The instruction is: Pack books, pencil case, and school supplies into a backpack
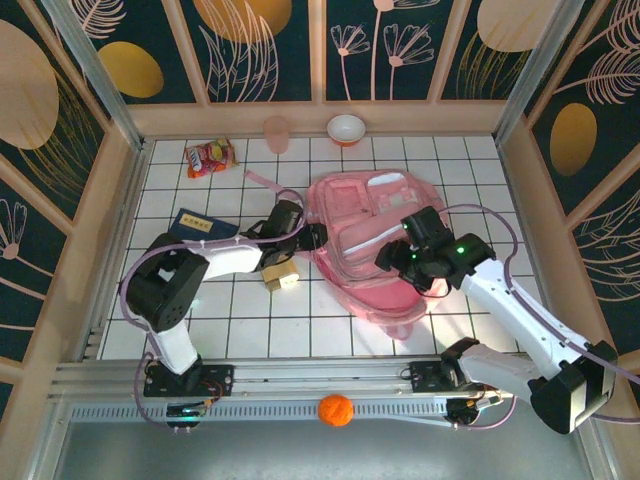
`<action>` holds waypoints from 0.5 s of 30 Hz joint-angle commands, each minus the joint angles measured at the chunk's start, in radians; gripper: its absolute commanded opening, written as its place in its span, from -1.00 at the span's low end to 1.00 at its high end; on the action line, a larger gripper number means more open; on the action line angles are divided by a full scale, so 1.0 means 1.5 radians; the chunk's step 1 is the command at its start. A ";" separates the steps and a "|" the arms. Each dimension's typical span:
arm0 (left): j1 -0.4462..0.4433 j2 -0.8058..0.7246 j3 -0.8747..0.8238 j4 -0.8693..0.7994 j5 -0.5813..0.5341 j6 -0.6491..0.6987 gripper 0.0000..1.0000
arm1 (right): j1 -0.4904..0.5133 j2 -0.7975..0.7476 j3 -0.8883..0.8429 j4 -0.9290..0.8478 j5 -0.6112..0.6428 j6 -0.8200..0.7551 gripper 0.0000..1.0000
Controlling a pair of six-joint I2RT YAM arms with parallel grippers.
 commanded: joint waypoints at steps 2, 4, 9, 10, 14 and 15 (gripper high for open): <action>0.006 0.038 0.026 0.010 -0.071 0.027 -0.56 | -0.009 0.002 -0.033 0.055 -0.023 -0.008 0.34; 0.009 0.052 0.054 0.010 -0.087 0.037 -0.74 | -0.010 0.006 -0.045 0.089 -0.036 -0.012 0.34; 0.024 0.097 0.097 0.009 -0.097 0.042 -1.00 | -0.061 -0.001 -0.061 0.097 -0.078 -0.028 0.41; 0.026 0.101 0.102 0.010 -0.101 0.042 -1.00 | -0.065 -0.003 -0.062 0.076 -0.086 -0.032 0.43; 0.028 0.112 0.113 0.019 -0.109 0.043 -1.00 | -0.068 -0.008 -0.049 -0.030 -0.072 -0.041 0.48; 0.027 0.115 0.115 0.019 -0.109 0.044 -1.00 | -0.069 -0.012 -0.045 -0.042 -0.067 -0.042 0.49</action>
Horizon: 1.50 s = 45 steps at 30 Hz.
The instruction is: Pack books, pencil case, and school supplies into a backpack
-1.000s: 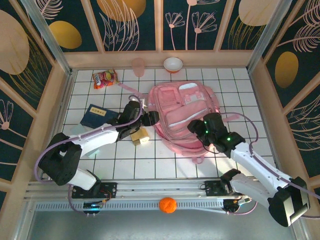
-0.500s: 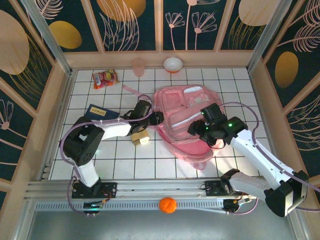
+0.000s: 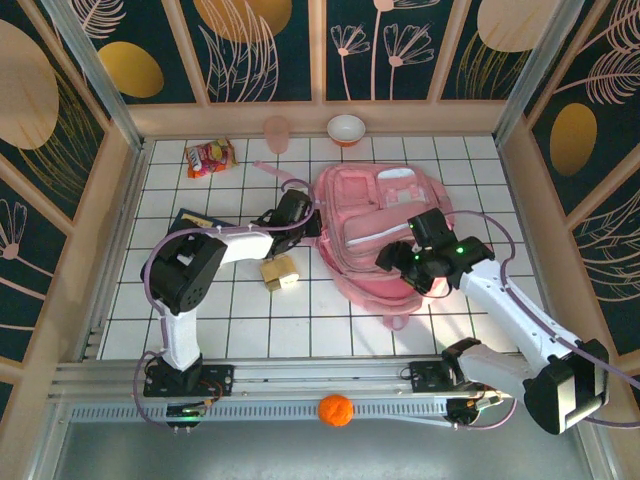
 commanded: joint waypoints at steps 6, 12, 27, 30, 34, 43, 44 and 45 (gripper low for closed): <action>0.013 0.026 0.041 0.003 -0.051 0.022 -1.00 | -0.020 -0.006 0.022 -0.107 -0.005 -0.037 0.49; 0.014 0.013 0.053 -0.015 -0.069 0.047 -1.00 | -0.032 0.024 0.056 -0.186 -0.014 -0.082 0.49; 0.137 -0.227 0.020 -0.176 0.001 0.066 0.33 | 0.164 0.271 0.282 0.180 0.077 -0.073 0.34; 0.214 -0.284 -0.030 -0.203 0.027 0.060 0.39 | 0.199 0.363 0.335 0.304 0.050 -0.076 0.33; 0.318 -0.351 -0.129 -0.207 0.073 -0.012 0.43 | 0.224 0.509 0.445 0.394 0.016 -0.121 0.29; 0.434 -0.394 -0.265 -0.180 0.117 -0.176 0.38 | 0.250 0.795 0.672 0.489 0.003 -0.223 0.18; 0.442 -0.402 -0.282 -0.170 0.116 -0.193 0.37 | 0.252 0.824 0.700 0.481 0.012 -0.237 0.18; 0.448 -0.409 -0.295 -0.162 0.115 -0.208 0.36 | 0.254 0.847 0.724 0.474 0.019 -0.246 0.18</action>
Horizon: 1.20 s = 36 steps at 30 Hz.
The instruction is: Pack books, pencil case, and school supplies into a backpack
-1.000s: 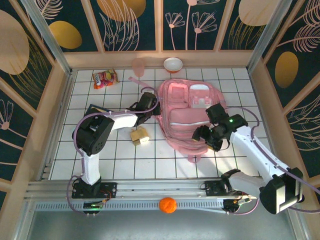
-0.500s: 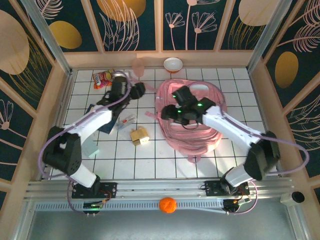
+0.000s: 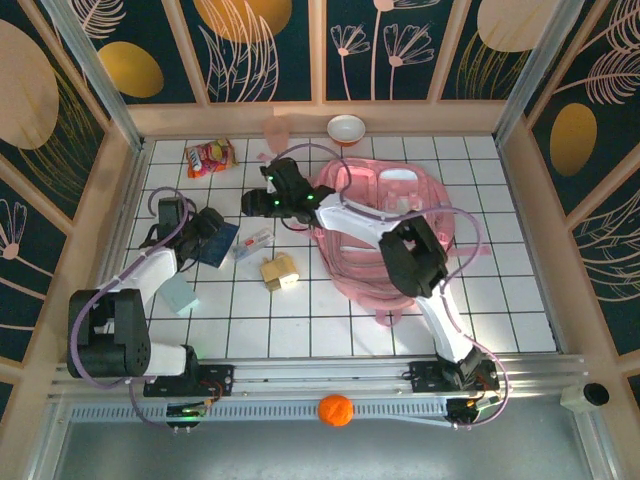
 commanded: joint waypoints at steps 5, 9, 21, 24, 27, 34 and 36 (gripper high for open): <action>0.049 -0.051 -0.076 0.036 0.013 -0.126 0.31 | 0.017 0.147 0.146 0.024 -0.001 -0.089 0.18; 0.071 -0.061 -0.112 0.054 0.024 -0.144 0.29 | 0.022 0.202 0.189 0.037 -0.019 -0.100 0.18; 0.089 -0.054 -0.153 0.071 0.026 -0.142 0.21 | 0.026 0.275 0.234 0.026 -0.070 -0.123 0.09; 0.089 -0.042 -0.158 0.085 0.030 -0.139 0.20 | 0.029 0.278 0.234 0.011 -0.076 -0.133 0.04; 0.089 -0.024 -0.163 0.104 0.044 -0.138 0.19 | 0.033 0.279 0.232 0.001 -0.093 -0.146 -0.03; 0.089 0.006 -0.157 0.129 0.058 -0.116 0.17 | 0.048 0.289 0.231 -0.021 -0.108 -0.172 -0.20; 0.089 0.006 -0.147 0.127 0.066 -0.104 0.16 | 0.050 0.291 0.231 -0.029 -0.108 -0.173 -0.29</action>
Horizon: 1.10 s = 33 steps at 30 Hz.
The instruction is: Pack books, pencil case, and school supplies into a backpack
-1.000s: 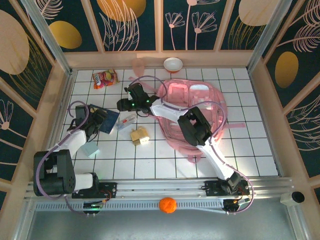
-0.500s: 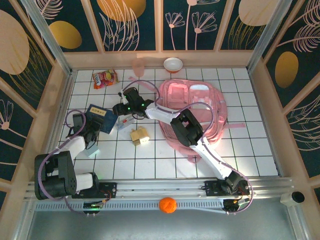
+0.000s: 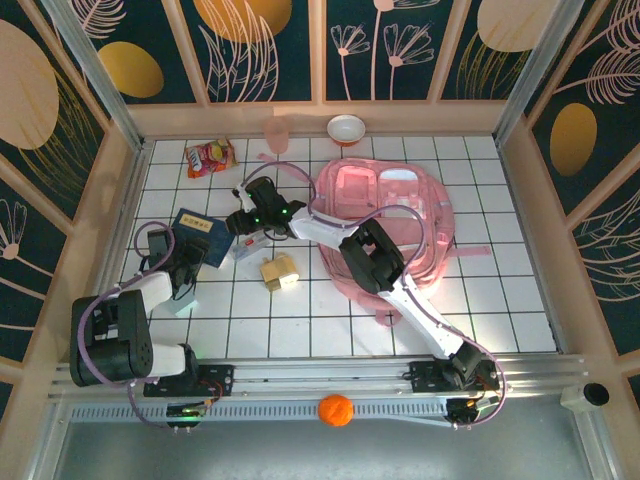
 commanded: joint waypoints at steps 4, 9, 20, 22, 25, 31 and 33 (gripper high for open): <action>0.003 -0.008 0.032 0.025 0.045 0.037 0.17 | 0.027 0.033 0.010 -0.069 -0.060 -0.006 -0.51; 0.004 -0.047 0.047 0.022 0.053 0.051 0.18 | 0.030 0.032 0.011 -0.077 -0.084 0.005 -0.64; 0.003 -0.031 0.055 0.089 0.100 0.040 0.18 | 0.035 0.032 0.014 -0.086 -0.103 0.021 -0.69; 0.003 -0.027 0.055 0.112 0.114 0.031 0.18 | 0.035 0.032 0.013 -0.083 -0.106 0.026 -0.70; 0.003 -0.028 0.046 0.151 0.139 0.012 0.18 | 0.035 0.032 0.013 -0.080 -0.110 0.032 -0.70; 0.003 -0.038 0.037 0.196 0.166 -0.011 0.17 | 0.035 0.032 0.012 -0.075 -0.115 0.044 -0.72; 0.003 -0.036 0.036 0.197 0.162 -0.006 0.17 | 0.036 0.032 0.012 -0.071 -0.117 0.047 -0.72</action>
